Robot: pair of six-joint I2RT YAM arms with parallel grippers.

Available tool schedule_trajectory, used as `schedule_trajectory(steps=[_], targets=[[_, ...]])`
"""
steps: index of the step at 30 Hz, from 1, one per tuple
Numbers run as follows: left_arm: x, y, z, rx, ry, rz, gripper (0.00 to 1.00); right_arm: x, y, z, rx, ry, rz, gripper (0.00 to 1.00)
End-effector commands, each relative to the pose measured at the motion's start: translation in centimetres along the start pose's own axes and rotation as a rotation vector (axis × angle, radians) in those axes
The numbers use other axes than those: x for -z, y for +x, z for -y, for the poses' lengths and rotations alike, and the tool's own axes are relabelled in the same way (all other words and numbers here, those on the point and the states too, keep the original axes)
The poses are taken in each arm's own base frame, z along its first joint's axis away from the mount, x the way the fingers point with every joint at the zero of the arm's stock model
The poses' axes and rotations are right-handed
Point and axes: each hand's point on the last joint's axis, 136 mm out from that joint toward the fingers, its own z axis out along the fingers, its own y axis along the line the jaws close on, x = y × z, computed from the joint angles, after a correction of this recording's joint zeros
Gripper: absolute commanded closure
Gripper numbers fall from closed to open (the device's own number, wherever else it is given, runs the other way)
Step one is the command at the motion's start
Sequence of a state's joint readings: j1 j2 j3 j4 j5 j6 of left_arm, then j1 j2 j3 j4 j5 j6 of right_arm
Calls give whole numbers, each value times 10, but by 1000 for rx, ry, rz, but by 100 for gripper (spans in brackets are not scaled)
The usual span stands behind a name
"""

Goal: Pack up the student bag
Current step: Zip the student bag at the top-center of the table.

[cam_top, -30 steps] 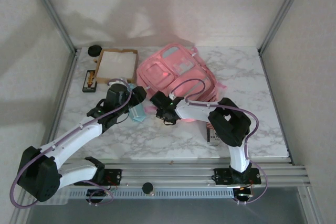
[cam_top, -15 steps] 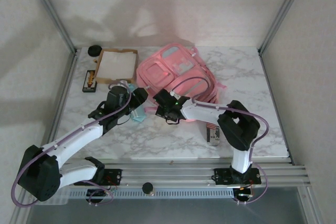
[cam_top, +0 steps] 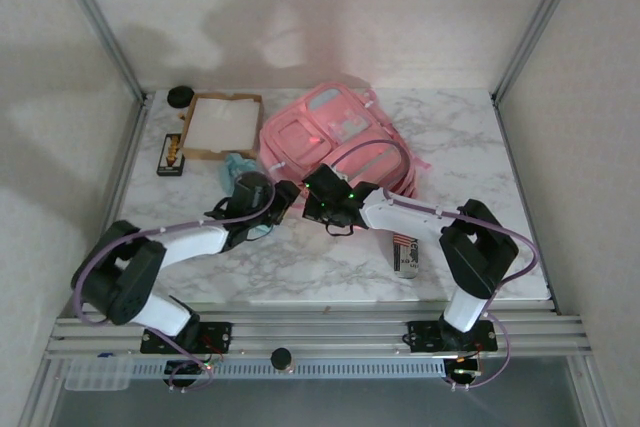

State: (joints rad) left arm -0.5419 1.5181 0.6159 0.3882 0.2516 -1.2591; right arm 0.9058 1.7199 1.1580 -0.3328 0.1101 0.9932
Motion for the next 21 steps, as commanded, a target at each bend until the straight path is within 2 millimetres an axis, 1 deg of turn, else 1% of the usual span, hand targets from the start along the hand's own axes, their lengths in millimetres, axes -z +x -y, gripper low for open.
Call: schedule_trajectory(steps=[1,2,7,8,10,12,14,17,21], targets=[[-15,8,25,49,82,-22,47,16,-6,-15,25,-68,16,100],[-21,9,22,58,65,-20,49,16,-6,-15,25,-70,14,100],[-38,8,30,84,88,6,59,13,-1,-15,40,-79,-8,100],[-42,7,28,86,73,17,62,12,0,-14,40,-73,-15,100],[-49,6,27,88,62,31,72,11,2,-12,47,-63,-23,100],[-52,4,26,97,57,41,87,14,1,-6,51,-39,-23,100],[-51,-3,21,100,35,72,100,17,1,3,46,-12,-32,100],[-45,-15,20,76,15,113,100,24,3,19,46,37,-38,100],[-36,-35,14,70,-5,146,100,36,6,45,29,91,-48,100]])
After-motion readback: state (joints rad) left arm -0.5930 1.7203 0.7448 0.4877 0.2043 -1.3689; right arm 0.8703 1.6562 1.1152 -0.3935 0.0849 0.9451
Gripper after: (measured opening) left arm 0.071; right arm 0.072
